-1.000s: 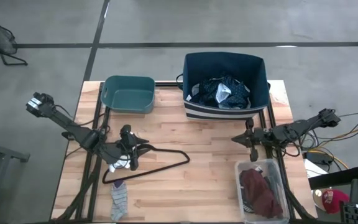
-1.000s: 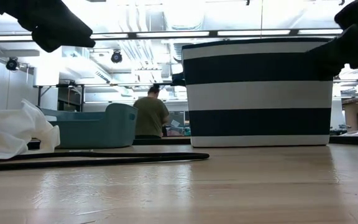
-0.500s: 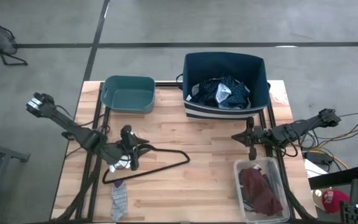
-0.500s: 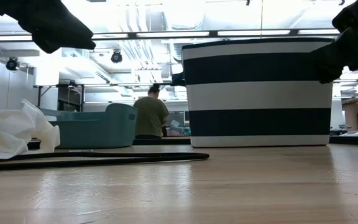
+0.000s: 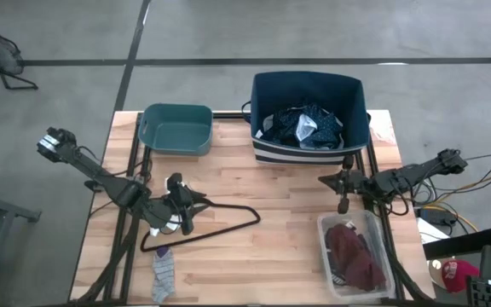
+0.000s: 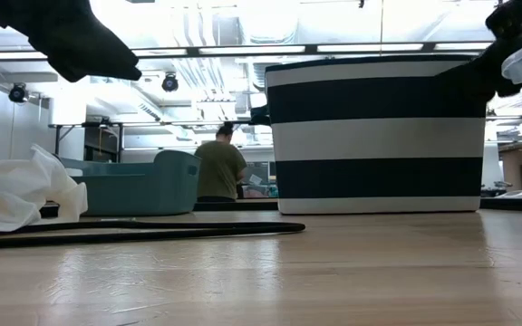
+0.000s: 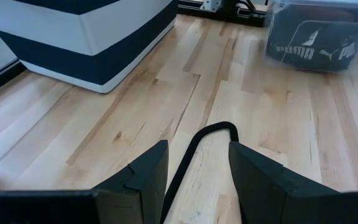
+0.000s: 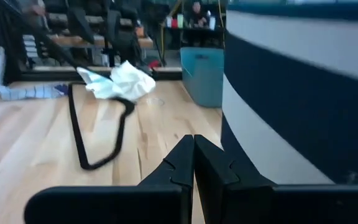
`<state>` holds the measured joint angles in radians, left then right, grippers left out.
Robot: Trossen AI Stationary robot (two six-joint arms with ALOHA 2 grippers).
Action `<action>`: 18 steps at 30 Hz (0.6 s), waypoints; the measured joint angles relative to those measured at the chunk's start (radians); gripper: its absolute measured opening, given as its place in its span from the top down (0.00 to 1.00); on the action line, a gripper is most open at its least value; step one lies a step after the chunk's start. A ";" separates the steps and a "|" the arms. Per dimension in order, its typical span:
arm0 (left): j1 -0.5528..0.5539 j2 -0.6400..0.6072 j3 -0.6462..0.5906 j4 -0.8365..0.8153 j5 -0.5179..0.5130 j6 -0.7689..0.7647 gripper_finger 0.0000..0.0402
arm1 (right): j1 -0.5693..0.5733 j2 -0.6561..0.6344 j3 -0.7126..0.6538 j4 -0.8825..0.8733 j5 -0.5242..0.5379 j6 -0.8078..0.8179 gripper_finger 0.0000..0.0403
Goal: Pick & Place Cloths
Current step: Put the white sock into the light blue bin
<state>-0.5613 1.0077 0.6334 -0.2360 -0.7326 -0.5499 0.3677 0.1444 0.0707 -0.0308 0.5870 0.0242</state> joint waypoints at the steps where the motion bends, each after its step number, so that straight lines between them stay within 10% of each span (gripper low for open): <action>1: 0.000 0.000 0.000 0.002 0.000 0.000 0.57 | 0.001 0.002 -0.001 0.038 -0.005 -0.019 0.98; 7: 0.000 0.002 0.000 0.015 0.000 0.000 0.57 | 0.001 0.002 0.000 0.113 -0.031 -0.135 0.98; 14: 0.000 0.005 0.000 0.024 0.001 0.000 0.57 | 0.000 0.004 -0.012 -0.071 0.201 -0.032 0.98; 18: -0.001 0.006 0.000 0.026 0.002 0.001 0.57 | 0.001 0.016 -0.012 -0.061 0.075 0.001 0.98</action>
<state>-0.5621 1.0137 0.6334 -0.2101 -0.7311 -0.5487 0.3683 0.1602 0.0582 -0.0915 0.6615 0.0256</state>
